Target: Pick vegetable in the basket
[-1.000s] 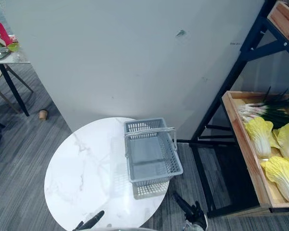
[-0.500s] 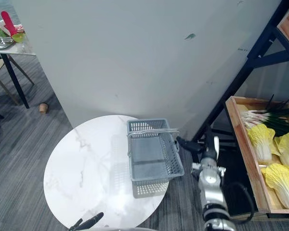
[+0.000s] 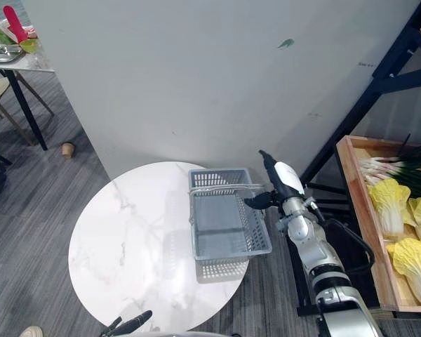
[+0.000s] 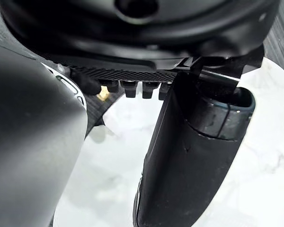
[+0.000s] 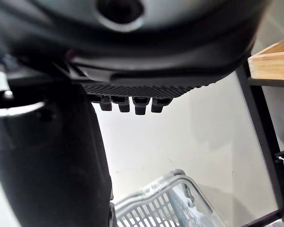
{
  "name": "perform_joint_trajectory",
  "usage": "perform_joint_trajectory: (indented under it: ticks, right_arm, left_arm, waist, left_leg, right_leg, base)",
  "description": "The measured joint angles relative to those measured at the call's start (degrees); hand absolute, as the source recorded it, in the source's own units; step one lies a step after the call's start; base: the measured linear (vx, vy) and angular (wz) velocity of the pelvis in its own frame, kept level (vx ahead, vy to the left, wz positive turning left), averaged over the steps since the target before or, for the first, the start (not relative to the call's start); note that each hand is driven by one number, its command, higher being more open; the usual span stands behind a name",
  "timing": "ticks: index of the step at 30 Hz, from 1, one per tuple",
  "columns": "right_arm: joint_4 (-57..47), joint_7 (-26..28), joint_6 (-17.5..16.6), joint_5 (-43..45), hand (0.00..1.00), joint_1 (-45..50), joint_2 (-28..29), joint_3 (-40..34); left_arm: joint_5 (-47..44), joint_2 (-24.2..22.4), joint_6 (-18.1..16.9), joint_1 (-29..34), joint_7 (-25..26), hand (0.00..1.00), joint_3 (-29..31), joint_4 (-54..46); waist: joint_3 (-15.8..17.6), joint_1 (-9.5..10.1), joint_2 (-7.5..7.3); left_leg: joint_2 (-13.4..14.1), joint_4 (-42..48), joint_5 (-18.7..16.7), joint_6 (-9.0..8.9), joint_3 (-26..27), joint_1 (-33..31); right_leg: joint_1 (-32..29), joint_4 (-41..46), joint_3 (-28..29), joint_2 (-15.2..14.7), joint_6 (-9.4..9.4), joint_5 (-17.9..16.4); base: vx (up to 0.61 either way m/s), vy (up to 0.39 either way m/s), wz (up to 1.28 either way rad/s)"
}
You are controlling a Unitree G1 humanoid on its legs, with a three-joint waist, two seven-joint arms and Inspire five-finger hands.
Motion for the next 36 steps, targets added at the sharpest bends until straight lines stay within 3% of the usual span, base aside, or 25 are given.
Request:
perform_joint_trajectory:
  ticks: [7, 18, 22, 24, 26, 33, 34, 36]
  right_arm:
    - [7.5, -0.1, -1.6, -3.1, 1.00, -3.1, -2.4, 6.3]
    - [10.4, 1.5, -0.1, -3.1, 1.00, -7.4, -2.8, 9.0]
    - [14.5, 1.4, 1.2, -3.1, 1.00, -16.1, -3.7, 10.8]
    - [16.3, -1.3, 2.1, -3.1, 1.00, -21.4, -4.4, 10.8]
    - [16.3, -2.6, 2.5, -3.1, 1.00, -23.5, -5.0, 10.8]
    - [14.8, -2.7, 3.1, -3.4, 1.00, -29.6, -9.1, 13.6]
    - [14.5, -2.6, 3.1, -4.2, 0.00, -30.7, -9.8, 14.3]
    - [14.2, -2.0, 3.1, -4.5, 0.00, -31.8, -11.2, 16.4]
  left_arm:
    - [1.9, 0.1, 0.0, 0.2, -0.3, 1.00, 0.2, 0.0]
    - [4.5, 0.1, 0.4, 0.9, -1.4, 1.00, 0.5, -1.1]
    - [4.0, 0.4, 0.4, -0.4, -2.6, 1.00, 0.3, -4.0]
    - [1.2, 0.6, 0.4, -2.6, -3.3, 1.00, 0.3, -4.4]
    - [-0.8, 0.6, 0.3, -3.1, -3.7, 1.00, 0.3, -4.5]
    - [-3.4, 0.6, -0.1, -4.7, -3.6, 1.00, 0.2, -6.0]
    - [-3.4, 0.6, -0.2, -4.8, -3.6, 1.00, 0.2, -6.6]
    - [-3.5, 0.6, -0.7, -5.2, -3.7, 1.00, -0.1, -6.7]
  waist:
    - [0.6, 0.42, 0.35]
    - [2.2, 1.21, 1.15]
    - [7.2, 1.50, 1.47]
    - [11.5, 2.30, 1.48]
    - [13.4, 2.97, 1.49]
    - [16.6, 5.18, 1.40]
    - [16.9, 5.60, 1.46]
    - [17.3, 6.18, 1.73]
  left_leg:
    - [-0.3, 0.2, 0.0, 0.07, -0.3, -0.5]
    - [-0.5, 1.2, 0.0, 0.20, -1.5, -1.4]
    - [-0.6, 3.0, 0.7, 1.15, -1.8, -5.6]
    - [-0.6, 4.7, 1.1, 1.68, -1.8, -8.6]
    - [-0.4, 5.3, 1.2, 1.87, -1.8, -9.5]
    - [0.3, 7.6, 1.2, 1.91, -3.2, -13.4]
    - [0.5, 8.1, 1.2, 1.90, -3.3, -14.1]
    - [0.8, 8.4, 1.3, 1.87, -3.4, -14.7]
  right_leg:
    - [0.0, 0.0, -0.3, -0.4, 0.03, 0.0]
    - [0.2, -0.2, -1.3, -0.8, 0.31, 0.4]
    - [-3.1, -0.8, -1.1, -0.9, -0.66, 2.8]
    - [-4.8, -2.0, -0.8, -0.8, -1.25, 4.8]
    - [-5.4, -2.2, -0.4, -0.6, -1.64, 5.7]
    - [-7.2, -3.4, 2.3, 0.1, -2.33, 7.7]
    - [-7.6, -3.4, 2.4, 0.3, -2.35, 7.7]
    - [-8.0, -3.5, 2.5, 0.5, -2.39, 7.8]
  base:
    - [0.00, 0.002, 0.02]
    - [-0.01, -0.001, 0.04]
    - [-0.10, 0.006, 0.00]
    - [-0.15, -0.002, -0.04]
    - [-0.11, -0.012, -0.03]
    - [-0.06, -0.006, 0.07]
    - [-0.04, -0.022, 0.02]
    - [-0.02, -0.031, 0.01]
